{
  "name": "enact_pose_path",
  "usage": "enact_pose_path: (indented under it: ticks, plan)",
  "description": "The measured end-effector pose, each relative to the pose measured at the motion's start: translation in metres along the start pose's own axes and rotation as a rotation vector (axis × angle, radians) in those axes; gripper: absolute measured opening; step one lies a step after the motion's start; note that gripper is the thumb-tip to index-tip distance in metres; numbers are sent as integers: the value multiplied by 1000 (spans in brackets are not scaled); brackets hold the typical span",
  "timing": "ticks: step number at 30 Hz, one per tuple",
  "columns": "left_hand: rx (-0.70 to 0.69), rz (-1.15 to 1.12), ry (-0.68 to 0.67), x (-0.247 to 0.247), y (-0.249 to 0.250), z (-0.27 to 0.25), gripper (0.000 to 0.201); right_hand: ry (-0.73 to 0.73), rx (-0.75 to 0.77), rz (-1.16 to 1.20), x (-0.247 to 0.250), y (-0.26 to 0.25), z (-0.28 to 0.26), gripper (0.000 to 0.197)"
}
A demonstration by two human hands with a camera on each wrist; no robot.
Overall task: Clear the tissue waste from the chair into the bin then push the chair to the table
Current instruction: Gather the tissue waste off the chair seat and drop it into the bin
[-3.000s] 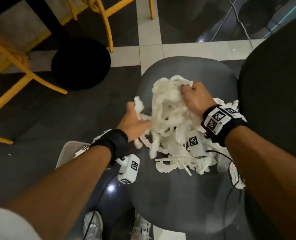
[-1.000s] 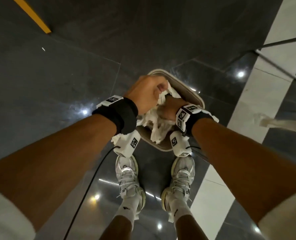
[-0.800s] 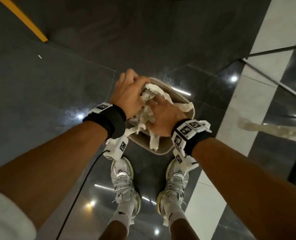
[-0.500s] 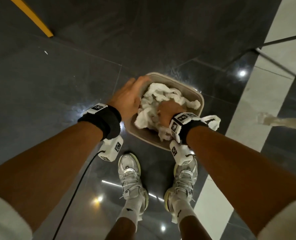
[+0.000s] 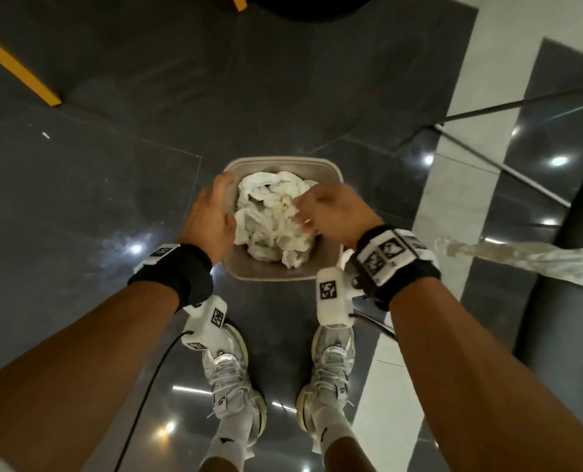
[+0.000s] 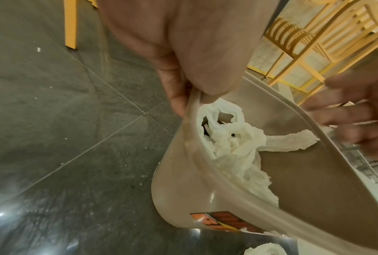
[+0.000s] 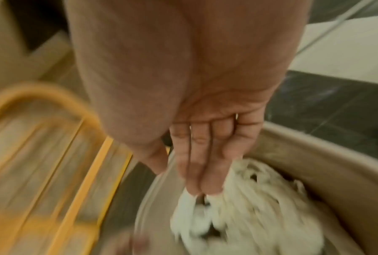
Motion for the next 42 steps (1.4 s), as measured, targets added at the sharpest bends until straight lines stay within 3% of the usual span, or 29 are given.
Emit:
enact_pose_path:
  ticks: [3, 5, 8, 10, 12, 16, 18, 22, 25, 28, 31, 32, 34, 36, 39, 42]
  plan:
    - [-15, -2, 22, -3, -1, 4, 57, 420, -60, 246, 92, 38, 0, 27]
    - [-42, -12, 50, -4, -1, 7, 55, 513, -176, 272, 121, 83, 13, 23]
    - [-68, -16, 88, -4, -3, 8, 52, 311, -403, 70, 101, 165, 42, 14]
    - [-95, -15, 113, -3, -3, 10, 50, 160, -473, -217, 82, 203, 49, 29]
    - [-119, -20, 124, -3, -2, 12, 49, 122, -507, -286, 70, 228, 55, 43]
    - [-137, -34, 146, -4, -3, 16, 48, 71, -462, -476, 50, 260, 85, 48]
    - [-149, -25, 164, -2, -4, 16, 49, 105, -508, -476, 50, 277, 102, 48]
    - [-161, 6, 158, -4, -1, 15, 49, 225, -565, -350, 62, 268, 100, 44]
    - [-118, -20, 135, -4, -1, 11, 64, 350, -467, -251, 90, 222, 73, 38]
    - [-91, -86, 32, -9, 7, 2, 97, 492, -249, -27, 123, 140, 32, 14]
    - [40, -85, -79, -20, 2, -7, 99, 729, 48, 135, 157, 39, -27, 20]
    - [70, -85, -101, -24, -1, -10, 97, 746, 164, 131, 155, 3, -44, 19]
    - [81, -135, -115, -30, -2, -14, 96, 623, 340, 118, 122, -47, -55, 24]
    - [81, -139, -126, -35, -2, -13, 98, 397, 346, -6, 61, -58, -35, 24]
    - [66, -109, -152, -45, -4, -12, 101, 116, 156, -276, -24, -12, 1, 12]
    - [40, -96, -210, -50, -5, -12, 106, -145, -78, -595, -64, 46, 0, 37]
Point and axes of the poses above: each hand's wrist, its own z-axis towards the middle knuckle, its own x-axis out of the back of the hand, y = z × x, the point moved 10 cm from there along z, towards the middle knuckle, and after that the axes turned 4 degrees about -y, right-handed, at the moved point
